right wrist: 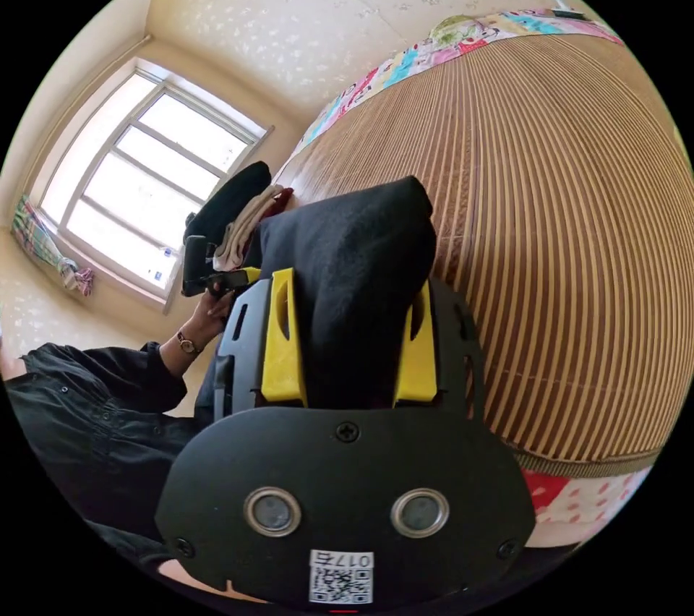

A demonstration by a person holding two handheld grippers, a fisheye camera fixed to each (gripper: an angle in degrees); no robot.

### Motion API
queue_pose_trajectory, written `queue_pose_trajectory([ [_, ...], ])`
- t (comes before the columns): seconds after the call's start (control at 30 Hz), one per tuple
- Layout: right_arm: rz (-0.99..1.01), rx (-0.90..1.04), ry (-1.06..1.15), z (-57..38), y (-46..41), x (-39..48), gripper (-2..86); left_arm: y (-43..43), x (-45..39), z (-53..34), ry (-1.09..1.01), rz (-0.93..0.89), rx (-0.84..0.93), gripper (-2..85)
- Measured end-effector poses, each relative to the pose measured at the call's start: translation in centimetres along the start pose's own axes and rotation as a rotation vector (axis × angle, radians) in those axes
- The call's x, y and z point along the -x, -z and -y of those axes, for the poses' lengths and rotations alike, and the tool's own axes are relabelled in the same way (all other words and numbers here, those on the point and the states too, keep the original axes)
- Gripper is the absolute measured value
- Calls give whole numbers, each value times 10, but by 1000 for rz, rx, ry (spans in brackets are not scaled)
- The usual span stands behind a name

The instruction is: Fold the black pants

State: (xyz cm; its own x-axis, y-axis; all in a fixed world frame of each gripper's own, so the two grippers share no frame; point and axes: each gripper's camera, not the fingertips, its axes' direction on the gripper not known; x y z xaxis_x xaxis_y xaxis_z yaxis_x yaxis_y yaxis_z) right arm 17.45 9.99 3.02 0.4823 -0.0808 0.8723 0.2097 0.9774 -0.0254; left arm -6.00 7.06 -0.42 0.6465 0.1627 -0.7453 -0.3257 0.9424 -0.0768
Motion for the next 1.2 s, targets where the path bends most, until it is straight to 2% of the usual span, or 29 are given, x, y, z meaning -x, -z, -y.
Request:
queue_pose_trajectory([
  [0.1,53,50,8,-16,-2,16,124,-7,-8,-22,62,-92,39,132],
  [0.23,340,-60,52,-56,14,50,103,23,-19,-89,89,-172,-25,97],
  [0.3,471,-85,132,-61,17,81,104,52,-32,-121,91,-187,-89,87],
  [0.4,636,-91,289,-35,16,144,105,130,-60,-167,46,-170,-311,85],
  [0.47,710,-91,362,-2,8,183,106,205,-86,-180,-14,-102,-500,87],
  [0.6,788,-75,359,114,-44,262,110,304,-116,-153,-109,156,-660,96],
  [0.7,747,-36,192,205,-112,305,120,360,-95,-95,-10,312,-724,109],
  [0.77,636,-17,159,248,-155,325,128,391,-54,-52,193,467,-750,124],
  [0.83,330,62,148,283,-207,339,132,394,-30,-33,362,616,-725,127],
  [0.87,252,82,148,285,-217,340,130,381,-20,-20,377,668,-680,128],
  [0.9,138,107,142,281,-231,338,127,370,-15,-13,365,675,-641,128],
  [0.93,100,103,165,268,-239,335,121,336,-1,3,340,670,-505,124],
  [0.97,91,97,182,259,-240,332,117,292,20,17,355,674,-288,119],
  [1.0,71,86,204,240,-241,323,109,273,25,19,321,667,-260,117],
  [1.07,48,90,240,207,-236,305,107,245,21,-12,285,654,-446,110],
  [1.2,-29,143,185,119,-194,230,115,229,-15,-37,294,770,-519,103],
])
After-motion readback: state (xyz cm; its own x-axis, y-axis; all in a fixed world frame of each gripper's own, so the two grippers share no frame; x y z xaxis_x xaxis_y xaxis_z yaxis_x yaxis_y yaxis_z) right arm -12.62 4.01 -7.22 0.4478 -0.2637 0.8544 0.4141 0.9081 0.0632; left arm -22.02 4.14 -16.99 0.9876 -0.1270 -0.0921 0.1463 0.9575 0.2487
